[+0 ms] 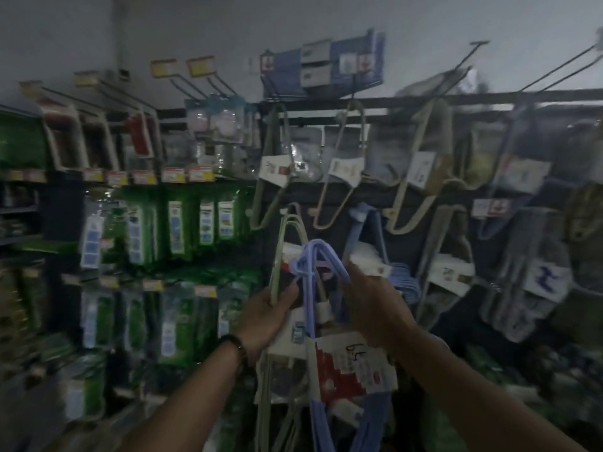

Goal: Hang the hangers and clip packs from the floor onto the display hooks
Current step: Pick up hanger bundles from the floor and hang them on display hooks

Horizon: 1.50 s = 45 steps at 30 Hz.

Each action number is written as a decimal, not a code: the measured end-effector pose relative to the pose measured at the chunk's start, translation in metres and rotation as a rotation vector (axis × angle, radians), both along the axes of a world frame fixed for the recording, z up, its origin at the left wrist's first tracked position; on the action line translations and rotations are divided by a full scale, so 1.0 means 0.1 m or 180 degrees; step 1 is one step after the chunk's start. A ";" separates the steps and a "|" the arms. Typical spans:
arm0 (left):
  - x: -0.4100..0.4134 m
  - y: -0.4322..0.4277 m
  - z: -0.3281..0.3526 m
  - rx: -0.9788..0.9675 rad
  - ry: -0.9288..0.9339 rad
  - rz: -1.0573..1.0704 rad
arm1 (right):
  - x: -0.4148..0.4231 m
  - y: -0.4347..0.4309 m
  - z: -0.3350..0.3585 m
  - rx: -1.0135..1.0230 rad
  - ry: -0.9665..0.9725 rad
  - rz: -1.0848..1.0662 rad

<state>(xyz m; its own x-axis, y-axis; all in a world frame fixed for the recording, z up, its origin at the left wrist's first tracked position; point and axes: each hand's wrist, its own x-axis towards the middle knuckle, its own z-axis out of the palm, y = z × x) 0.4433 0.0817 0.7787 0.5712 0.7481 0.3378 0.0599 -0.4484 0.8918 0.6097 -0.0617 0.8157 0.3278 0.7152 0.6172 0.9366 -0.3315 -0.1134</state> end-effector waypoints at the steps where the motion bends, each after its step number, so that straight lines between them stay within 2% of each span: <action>1: 0.12 0.01 0.02 -0.0005 -0.0125 0.0067 | 0.15 -0.07 0.03 0.0038 0.0010 -0.0056; 6: 0.63 0.16 0.26 0.0957 -0.0467 0.0330 | 0.86 -0.25 0.14 0.0503 0.0073 0.0013; 8: 0.82 0.27 0.38 0.1457 -0.0478 0.0450 | 1.16 -0.24 0.17 0.0452 -0.0089 -0.0116; 10: 0.95 0.37 0.47 0.1822 -0.0330 0.0640 | 1.45 -0.17 0.19 0.0270 -0.0285 -0.0306; 14: 1.05 0.56 0.55 0.2284 -0.0074 0.0605 | 1.85 0.06 0.32 0.0093 0.0156 -0.0552; 16: 1.09 0.62 0.56 0.2638 0.0258 0.0651 | 1.99 0.24 0.36 0.0140 0.0091 -0.0604; 20: 1.24 0.65 0.57 0.3331 0.0738 0.1278 | 2.18 0.64 0.42 0.0349 0.0003 -0.0569; 27: 1.48 0.72 0.68 0.2682 0.0876 0.1064 | 2.46 1.12 0.55 0.0353 0.0055 -0.0770; 30: 1.58 0.74 0.62 0.2575 0.0858 0.1058 | 2.53 1.18 0.43 0.0422 0.0479 -0.0591; 33: 1.65 0.75 0.55 0.2372 0.0770 0.0960 | 2.66 1.19 0.25 0.0279 0.0232 -0.0473; 38: 1.76 0.66 0.50 0.2369 0.0676 0.1020 | 2.68 1.26 0.29 0.0244 0.0588 -0.0288; 42: 1.85 0.56 0.47 0.2424 0.0765 0.1045 | 2.70 1.16 0.48 -0.0418 0.0710 -0.0155; 44: 1.87 0.49 0.43 0.2394 0.0690 0.1068 | 2.66 0.94 0.55 -0.0304 0.0974 -0.0089; 45: 1.88 0.45 0.41 0.2391 0.0621 0.1076 | 2.61 0.80 0.56 -0.0052 0.0955 -0.0090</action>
<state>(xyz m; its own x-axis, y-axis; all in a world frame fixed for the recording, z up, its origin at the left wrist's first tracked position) 0.6318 0.1271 0.8193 0.4567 0.5052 0.7322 0.4193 -0.8482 0.3237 0.8710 0.0180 0.8719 0.5137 0.7123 0.4782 0.8525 -0.3609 -0.3781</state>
